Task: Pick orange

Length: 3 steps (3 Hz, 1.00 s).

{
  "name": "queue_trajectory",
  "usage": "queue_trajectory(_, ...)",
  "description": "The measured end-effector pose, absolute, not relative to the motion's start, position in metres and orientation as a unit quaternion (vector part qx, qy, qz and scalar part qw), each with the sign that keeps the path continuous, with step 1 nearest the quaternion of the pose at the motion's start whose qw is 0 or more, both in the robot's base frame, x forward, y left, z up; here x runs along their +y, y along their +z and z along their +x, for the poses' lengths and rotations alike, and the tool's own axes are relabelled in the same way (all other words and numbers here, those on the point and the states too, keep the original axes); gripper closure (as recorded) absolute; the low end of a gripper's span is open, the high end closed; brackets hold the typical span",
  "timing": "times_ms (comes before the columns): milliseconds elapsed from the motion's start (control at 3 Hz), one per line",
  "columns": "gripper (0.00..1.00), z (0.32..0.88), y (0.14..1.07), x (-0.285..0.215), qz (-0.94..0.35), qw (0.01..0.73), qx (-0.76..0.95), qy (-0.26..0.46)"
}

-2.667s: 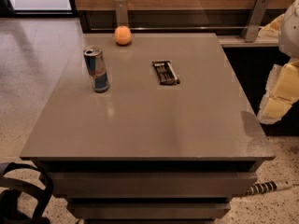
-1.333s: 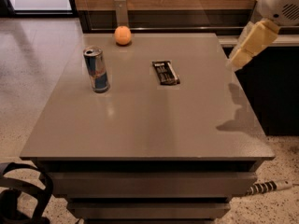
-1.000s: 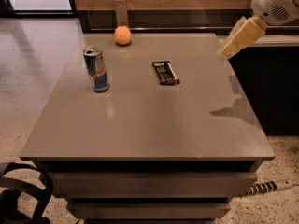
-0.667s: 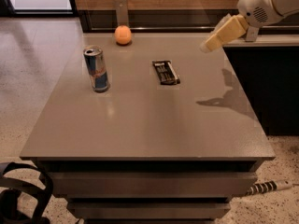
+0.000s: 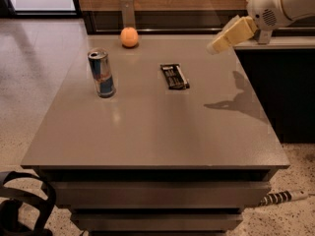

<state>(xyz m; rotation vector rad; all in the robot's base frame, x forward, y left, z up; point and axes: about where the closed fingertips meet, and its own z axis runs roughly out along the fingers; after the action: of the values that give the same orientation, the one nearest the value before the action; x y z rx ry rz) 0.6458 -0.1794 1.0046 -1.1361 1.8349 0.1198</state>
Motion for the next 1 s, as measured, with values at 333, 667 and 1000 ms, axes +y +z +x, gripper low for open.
queue_trajectory(333, 0.00, 0.668, 0.997, -0.159, -0.471, 0.473, 0.743, 0.056)
queue_trajectory(667, 0.00, 0.707, 0.983, -0.133, -0.463, 0.492, 0.733, 0.081)
queue_trajectory(1000, 0.00, 0.735, 0.973, -0.114, -0.450, 0.504, 0.732, 0.079)
